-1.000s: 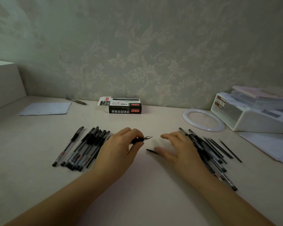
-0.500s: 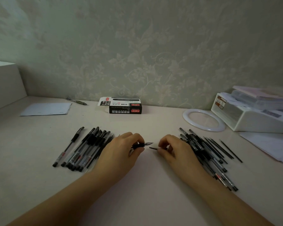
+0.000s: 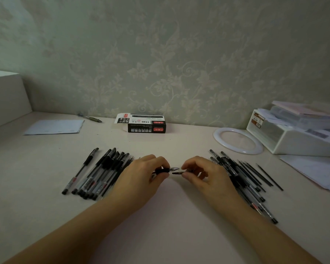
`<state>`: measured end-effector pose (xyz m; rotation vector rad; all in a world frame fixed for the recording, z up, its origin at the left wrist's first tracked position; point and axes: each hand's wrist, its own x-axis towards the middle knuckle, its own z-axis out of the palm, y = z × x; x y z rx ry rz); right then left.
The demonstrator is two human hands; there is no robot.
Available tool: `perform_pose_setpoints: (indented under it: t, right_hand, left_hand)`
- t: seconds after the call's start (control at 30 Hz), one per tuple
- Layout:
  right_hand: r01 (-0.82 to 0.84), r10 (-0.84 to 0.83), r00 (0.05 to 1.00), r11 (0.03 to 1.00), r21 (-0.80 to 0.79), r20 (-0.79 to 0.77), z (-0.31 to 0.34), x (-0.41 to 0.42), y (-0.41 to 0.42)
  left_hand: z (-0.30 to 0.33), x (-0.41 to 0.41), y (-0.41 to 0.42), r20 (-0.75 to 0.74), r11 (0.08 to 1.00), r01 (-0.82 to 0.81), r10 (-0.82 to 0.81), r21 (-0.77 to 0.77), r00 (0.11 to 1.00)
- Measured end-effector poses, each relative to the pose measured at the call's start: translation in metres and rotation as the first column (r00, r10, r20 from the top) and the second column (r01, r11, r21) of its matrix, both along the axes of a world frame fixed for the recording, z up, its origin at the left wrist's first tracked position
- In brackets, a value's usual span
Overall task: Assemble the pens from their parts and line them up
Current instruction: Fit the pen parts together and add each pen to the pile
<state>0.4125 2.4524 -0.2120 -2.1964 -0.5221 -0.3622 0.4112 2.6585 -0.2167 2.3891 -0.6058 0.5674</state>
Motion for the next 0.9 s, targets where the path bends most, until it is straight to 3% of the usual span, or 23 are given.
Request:
perform_pose_setpoints:
  t: [0.13,0.4,0.67,0.9]
  right_hand:
    - [0.028,-0.027,0.999,0.998,0.058,-0.017,0.001,0.0005,-0.003]
    - [-0.125,0.126,0.992,0.992,0.025,-0.03,-0.0005,-0.0035,0.0035]
    - [-0.094,0.11,0.99,0.982,0.164,-0.088,0.0005,-0.0032,0.0042]
    - [-0.115,0.12,0.992,0.984,0.137,-0.033,0.0011,-0.0049,0.0046]
  left_hand:
    - [0.0006,-0.0013,-0.0015,0.006,1.0,-0.008,0.008,0.01,1.0]
    - [0.0032,-0.0049,-0.0045,-0.017,0.993,0.115,-0.114,0.029,0.993]
    - [0.0081,-0.0047,-0.0069,-0.002,0.994,0.11,-0.11,-0.018,0.994]
    - [0.0091,-0.0065,-0.0057,0.034,0.994,0.109,-0.109,-0.009,0.993]
